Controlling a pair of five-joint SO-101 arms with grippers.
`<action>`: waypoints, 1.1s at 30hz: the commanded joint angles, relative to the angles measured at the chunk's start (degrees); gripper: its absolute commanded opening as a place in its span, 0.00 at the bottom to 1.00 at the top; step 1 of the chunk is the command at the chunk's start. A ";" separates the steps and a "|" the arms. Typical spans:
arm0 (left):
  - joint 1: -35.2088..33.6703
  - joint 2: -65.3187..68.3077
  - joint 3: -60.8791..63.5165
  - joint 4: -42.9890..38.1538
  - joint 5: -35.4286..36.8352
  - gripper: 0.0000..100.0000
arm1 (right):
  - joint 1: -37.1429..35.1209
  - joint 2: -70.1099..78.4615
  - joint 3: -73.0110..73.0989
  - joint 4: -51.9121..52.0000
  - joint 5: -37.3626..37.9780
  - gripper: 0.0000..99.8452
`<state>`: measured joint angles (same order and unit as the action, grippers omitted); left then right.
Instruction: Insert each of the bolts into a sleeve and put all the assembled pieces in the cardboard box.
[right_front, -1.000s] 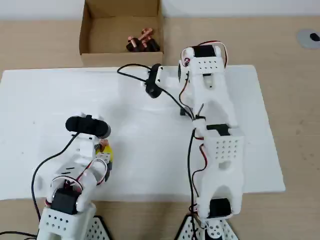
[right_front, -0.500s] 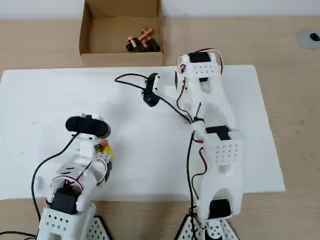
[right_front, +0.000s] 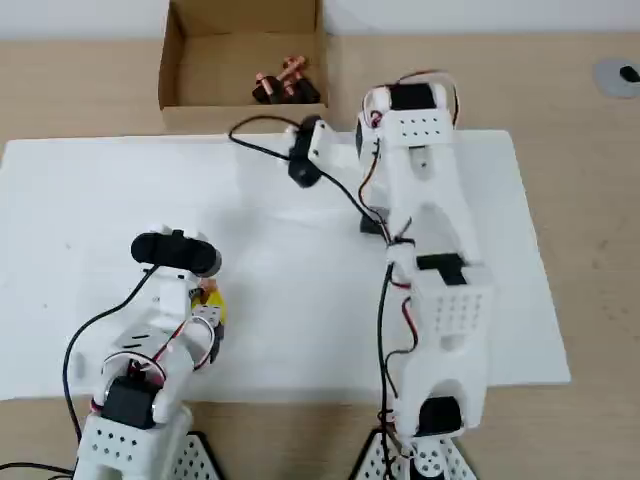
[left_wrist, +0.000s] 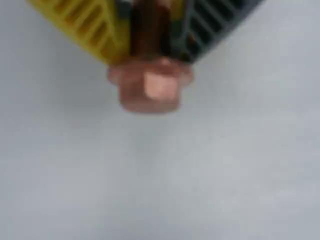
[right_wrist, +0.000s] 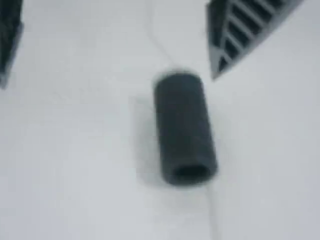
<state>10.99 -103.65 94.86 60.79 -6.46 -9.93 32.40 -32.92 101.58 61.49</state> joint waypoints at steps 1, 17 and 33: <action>-0.62 -0.40 -0.62 -0.70 -0.35 0.01 | 0.22 -8.48 7.52 0.88 -0.62 0.31; -0.62 -0.40 -0.62 -0.62 -0.35 0.01 | 0.13 -12.88 29.41 -13.27 -0.79 0.31; -0.62 -0.40 -0.62 -0.53 -0.35 0.01 | 0.31 -4.62 29.41 -19.69 -0.62 0.31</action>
<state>10.99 -103.65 94.86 60.79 -6.46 -9.76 26.59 -3.65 83.65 61.49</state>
